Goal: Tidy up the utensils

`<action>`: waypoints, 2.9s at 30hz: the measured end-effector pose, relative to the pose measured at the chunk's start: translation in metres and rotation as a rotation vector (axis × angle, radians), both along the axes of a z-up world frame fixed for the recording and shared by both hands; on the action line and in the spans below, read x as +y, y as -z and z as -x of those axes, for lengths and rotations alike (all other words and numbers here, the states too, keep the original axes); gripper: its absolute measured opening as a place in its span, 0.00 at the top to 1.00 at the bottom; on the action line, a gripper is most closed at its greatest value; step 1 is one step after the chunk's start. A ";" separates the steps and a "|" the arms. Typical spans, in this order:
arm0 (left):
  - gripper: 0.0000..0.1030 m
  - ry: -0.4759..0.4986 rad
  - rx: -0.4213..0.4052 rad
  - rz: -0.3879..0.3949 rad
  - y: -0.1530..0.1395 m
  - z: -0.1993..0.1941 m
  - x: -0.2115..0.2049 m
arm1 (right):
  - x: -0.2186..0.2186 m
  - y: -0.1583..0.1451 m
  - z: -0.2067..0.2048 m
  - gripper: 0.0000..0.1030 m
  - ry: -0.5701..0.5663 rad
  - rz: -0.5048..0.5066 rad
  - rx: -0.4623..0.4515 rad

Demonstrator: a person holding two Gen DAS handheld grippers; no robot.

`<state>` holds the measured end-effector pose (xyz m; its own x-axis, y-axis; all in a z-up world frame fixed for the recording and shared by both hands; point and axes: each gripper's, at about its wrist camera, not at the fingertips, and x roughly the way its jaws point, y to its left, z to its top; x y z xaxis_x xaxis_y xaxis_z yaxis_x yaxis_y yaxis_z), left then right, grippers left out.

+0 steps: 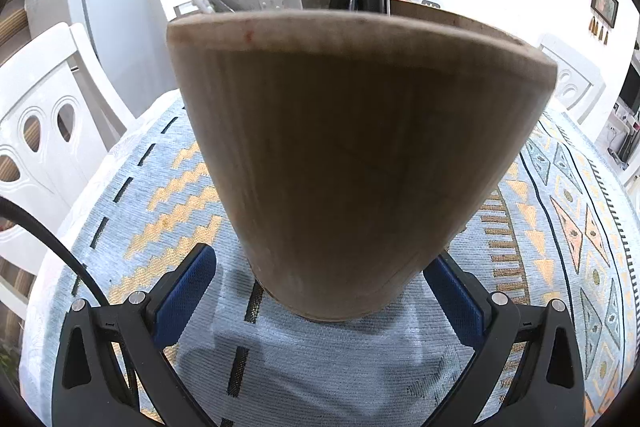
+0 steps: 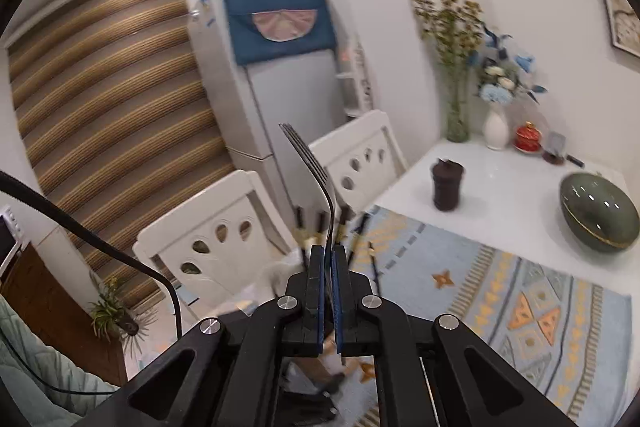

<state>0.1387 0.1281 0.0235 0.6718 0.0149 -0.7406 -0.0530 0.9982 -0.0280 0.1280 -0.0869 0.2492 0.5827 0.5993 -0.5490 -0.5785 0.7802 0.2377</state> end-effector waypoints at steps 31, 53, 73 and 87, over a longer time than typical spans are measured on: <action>0.00 0.003 -0.005 0.011 -0.004 0.003 0.003 | 0.041 0.038 -0.023 0.97 -0.058 -0.022 0.144; 0.00 0.003 -0.019 0.021 -0.008 0.003 0.007 | -0.005 0.009 -0.007 0.44 0.114 -0.079 0.167; 0.00 0.009 -0.052 0.034 -0.031 0.041 0.023 | -0.036 0.031 0.071 0.41 0.330 -0.095 0.319; 0.00 -0.307 -0.051 -0.167 -0.111 0.084 0.076 | -0.018 0.040 0.119 0.26 0.429 0.160 0.228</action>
